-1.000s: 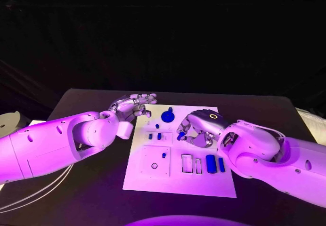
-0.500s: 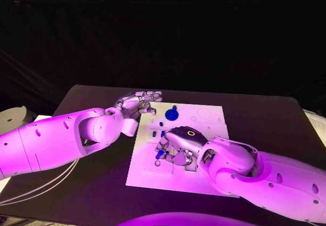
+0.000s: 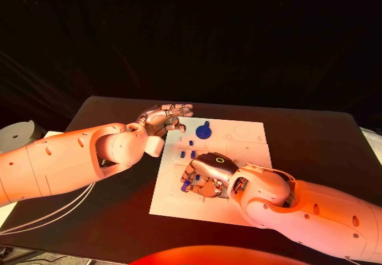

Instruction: Assemble the parts on the task board

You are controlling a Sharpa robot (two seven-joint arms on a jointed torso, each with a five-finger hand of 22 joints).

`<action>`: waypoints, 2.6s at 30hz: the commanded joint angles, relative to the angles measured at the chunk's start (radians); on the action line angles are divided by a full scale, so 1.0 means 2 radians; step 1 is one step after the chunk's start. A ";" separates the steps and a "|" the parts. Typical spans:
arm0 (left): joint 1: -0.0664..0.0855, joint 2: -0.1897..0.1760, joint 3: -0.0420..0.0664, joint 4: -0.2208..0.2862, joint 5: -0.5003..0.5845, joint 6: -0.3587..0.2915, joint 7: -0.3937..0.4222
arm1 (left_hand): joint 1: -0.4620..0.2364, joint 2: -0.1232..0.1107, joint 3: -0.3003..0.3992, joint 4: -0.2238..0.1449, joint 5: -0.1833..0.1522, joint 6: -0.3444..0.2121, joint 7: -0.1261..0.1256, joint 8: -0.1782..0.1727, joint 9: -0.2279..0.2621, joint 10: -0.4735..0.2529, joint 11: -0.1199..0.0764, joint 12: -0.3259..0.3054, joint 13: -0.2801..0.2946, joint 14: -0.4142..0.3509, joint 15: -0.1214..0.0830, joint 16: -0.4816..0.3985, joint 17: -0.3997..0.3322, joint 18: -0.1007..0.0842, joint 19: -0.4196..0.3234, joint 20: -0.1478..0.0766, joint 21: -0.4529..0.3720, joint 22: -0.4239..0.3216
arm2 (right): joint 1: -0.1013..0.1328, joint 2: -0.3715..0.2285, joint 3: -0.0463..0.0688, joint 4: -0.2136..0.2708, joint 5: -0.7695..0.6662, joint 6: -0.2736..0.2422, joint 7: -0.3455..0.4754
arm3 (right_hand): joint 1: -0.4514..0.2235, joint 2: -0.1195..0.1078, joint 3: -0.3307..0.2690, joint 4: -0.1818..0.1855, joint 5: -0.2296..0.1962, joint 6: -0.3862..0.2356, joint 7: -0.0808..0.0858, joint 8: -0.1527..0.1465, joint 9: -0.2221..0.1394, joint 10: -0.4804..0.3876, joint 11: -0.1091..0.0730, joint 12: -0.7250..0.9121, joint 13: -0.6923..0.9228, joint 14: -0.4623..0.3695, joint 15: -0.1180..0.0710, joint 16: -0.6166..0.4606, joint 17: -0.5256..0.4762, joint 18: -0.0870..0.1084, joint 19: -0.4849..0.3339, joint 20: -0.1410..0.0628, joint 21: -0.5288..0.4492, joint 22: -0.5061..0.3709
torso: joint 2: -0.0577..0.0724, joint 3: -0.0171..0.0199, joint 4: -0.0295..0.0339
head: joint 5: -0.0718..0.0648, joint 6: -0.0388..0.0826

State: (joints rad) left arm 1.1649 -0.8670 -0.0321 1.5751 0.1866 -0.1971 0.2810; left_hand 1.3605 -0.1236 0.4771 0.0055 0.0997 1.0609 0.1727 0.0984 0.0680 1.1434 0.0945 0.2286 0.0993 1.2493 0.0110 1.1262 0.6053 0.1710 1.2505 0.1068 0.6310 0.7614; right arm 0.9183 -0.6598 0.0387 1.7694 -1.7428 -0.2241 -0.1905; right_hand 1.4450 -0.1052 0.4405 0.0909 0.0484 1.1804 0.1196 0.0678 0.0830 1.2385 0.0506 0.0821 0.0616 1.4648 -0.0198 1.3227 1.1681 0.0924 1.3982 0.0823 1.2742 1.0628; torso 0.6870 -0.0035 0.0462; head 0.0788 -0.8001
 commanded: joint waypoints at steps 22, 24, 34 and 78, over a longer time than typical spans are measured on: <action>0.000 0.000 0.000 0.001 -0.002 0.010 0.001 | 0.004 0.002 0.000 -0.002 0.003 -0.003 0.000 0.002 0.000 -0.003 0.000 0.001 0.001 -0.004 -0.001 0.002 -0.001 0.005 0.000 0.000 -0.003 -0.001 | -0.002 0.004 -0.001 -0.013 -0.041 0.025 -0.031 | 0.003 0.002 0.003 -0.001 0.002 -0.002 0.002 0.003 0.001 0.001 0.005 -0.004 0.001 0.021 -0.002 0.001 -0.001 0.003 0.000 -0.001 -0.001 -0.001 | 0.000 0.0001 -0.0002 | 0.002 -0.002; 0.000 0.000 0.000 0.001 -0.002 0.011 0.001 | 0.004 0.002 0.000 -0.002 0.003 -0.003 0.000 0.002 0.000 -0.003 0.000 0.001 0.001 -0.004 -0.001 0.002 -0.001 0.005 0.000 0.000 -0.003 -0.001 | -0.002 0.004 -0.001 -0.012 -0.043 0.025 -0.033 | 0.003 0.002 0.003 -0.001 0.002 -0.002 0.002 0.003 0.001 0.001 0.005 -0.004 0.001 0.021 -0.002 0.001 -0.002 0.003 0.000 -0.001 -0.001 -0.001 | 0.000 -0.0001 -0.0001 | 0.002 -0.002; 0.000 0.000 0.000 0.002 -0.002 0.010 0.001 | 0.004 0.002 0.000 -0.002 0.003 -0.003 0.000 0.002 0.000 -0.003 0.000 0.001 0.001 -0.004 -0.001 0.002 -0.001 0.005 0.000 0.000 -0.003 -0.001 | -0.002 0.014 -0.003 -0.016 -0.044 0.057 -0.042 | -0.025 -0.020 -0.010 0.007 0.005 -0.027 0.008 -0.004 -0.005 -0.021 0.012 -0.011 0.000 0.018 0.006 -0.005 -0.010 0.005 -0.005 0.004 -0.007 -0.011 | -0.001 -0.0004 -0.0004 | 0.002 -0.003; 0.000 -0.006 -0.002 0.004 -0.002 0.013 -0.002 | 0.004 0.003 -0.001 -0.002 0.003 -0.003 0.000 0.003 0.000 -0.004 0.000 0.004 0.001 -0.004 -0.001 0.002 -0.002 0.005 0.000 0.000 -0.004 -0.001 | 0.033 -0.215 0.000 0.093 0.179 -0.049 -0.115 | -0.077 -0.015 -0.187 0.075 0.124 -0.043 -0.015 0.033 0.004 0.103 -0.024 0.403 0.365 0.033 -0.024 0.056 0.069 -0.010 0.028 -0.025 0.050 0.074 | -0.006 0.0012 -0.0210 | -0.032 0.014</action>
State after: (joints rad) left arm 1.1648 -0.8799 -0.0355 1.5805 0.1862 -0.1860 0.2707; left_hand 1.3604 -0.1237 0.4772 0.0056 0.0997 1.0609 0.1727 0.0984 0.0680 1.1437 0.0943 0.2324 0.0999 1.2493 0.0110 1.1262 0.6015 0.1710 1.2505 0.1068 0.6272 0.7614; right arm 0.9872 -1.0802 0.0402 1.9472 -1.4378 -0.3427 -0.3388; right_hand 1.2921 -0.1420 0.0839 0.2337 0.2871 1.0897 0.0895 0.1278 0.0880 1.4543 0.0050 0.7738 0.6666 1.4666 -0.0611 1.4254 1.2924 0.0923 1.4557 0.0391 1.3689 1.2019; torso 0.6775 -0.0037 0.0154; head 0.0192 -0.7743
